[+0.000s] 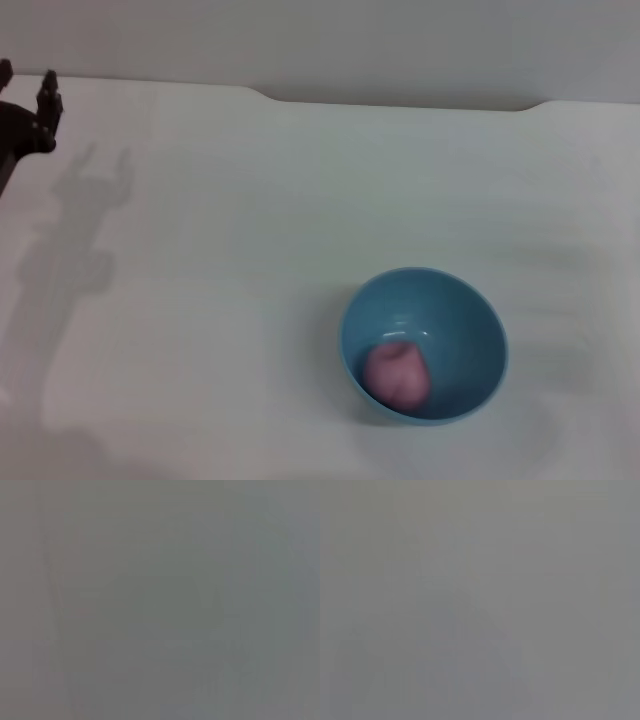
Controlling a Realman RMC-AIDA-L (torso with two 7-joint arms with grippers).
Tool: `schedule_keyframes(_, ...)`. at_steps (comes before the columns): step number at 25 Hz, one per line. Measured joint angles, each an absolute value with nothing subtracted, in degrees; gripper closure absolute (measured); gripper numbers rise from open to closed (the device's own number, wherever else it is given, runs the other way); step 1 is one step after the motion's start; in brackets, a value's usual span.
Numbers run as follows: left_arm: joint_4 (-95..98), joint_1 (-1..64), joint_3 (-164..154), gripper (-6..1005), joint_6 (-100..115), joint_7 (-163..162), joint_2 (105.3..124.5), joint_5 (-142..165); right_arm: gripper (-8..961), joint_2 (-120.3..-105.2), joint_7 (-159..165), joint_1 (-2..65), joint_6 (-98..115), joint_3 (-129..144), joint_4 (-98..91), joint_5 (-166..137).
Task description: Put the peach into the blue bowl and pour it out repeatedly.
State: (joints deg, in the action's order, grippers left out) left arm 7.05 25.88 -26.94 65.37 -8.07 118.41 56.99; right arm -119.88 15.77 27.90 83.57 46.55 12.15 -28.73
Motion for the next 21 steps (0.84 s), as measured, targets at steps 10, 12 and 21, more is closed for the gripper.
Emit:
schedule_keyframes(10, 4.0, 25.8, -26.4, 404, 66.3, -8.3, 118.49, 56.8, 582, -119.81, -23.0, 28.6, 90.1, 26.0, 22.4, -38.7)
schedule_keyframes(12, 3.7, 25.8, -26.4, 353, 66.4, -8.6, 118.50, 56.8, 582, -119.61, -20.4, 27.1, 89.9, 25.8, 19.5, -46.7)
schedule_keyframes(21, 2.9, 25.4, -26.4, 278, 68.6, -9.0, 118.41, 56.7, 552, -119.33, 0.4, 25.1, 88.2, 25.9, 13.2, -56.3)
